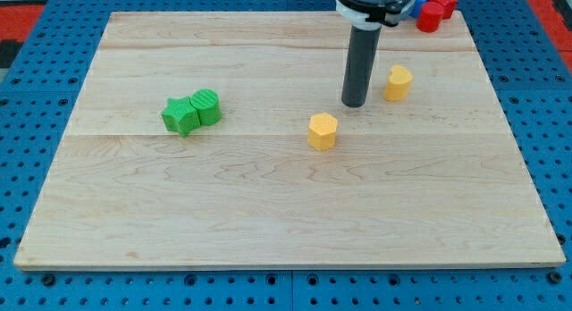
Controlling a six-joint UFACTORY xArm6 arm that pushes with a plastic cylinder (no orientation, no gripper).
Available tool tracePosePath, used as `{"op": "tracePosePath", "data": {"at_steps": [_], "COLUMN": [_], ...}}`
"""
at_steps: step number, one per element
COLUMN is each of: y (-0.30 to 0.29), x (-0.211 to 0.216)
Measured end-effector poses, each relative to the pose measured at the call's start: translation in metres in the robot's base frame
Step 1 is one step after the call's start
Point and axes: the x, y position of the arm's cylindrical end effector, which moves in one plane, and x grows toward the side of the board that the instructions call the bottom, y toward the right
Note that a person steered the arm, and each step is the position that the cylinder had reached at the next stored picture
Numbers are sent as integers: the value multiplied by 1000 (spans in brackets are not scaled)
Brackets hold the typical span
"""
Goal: Slide the yellow heart up a bit
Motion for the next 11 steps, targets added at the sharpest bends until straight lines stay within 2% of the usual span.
{"op": "tracePosePath", "data": {"at_steps": [1,3,4,5,6,8,10,11], "y": [31,42,64,103,110,109,65,75], "x": [-23,7,6,-11,-28,-43,-57,-77]}}
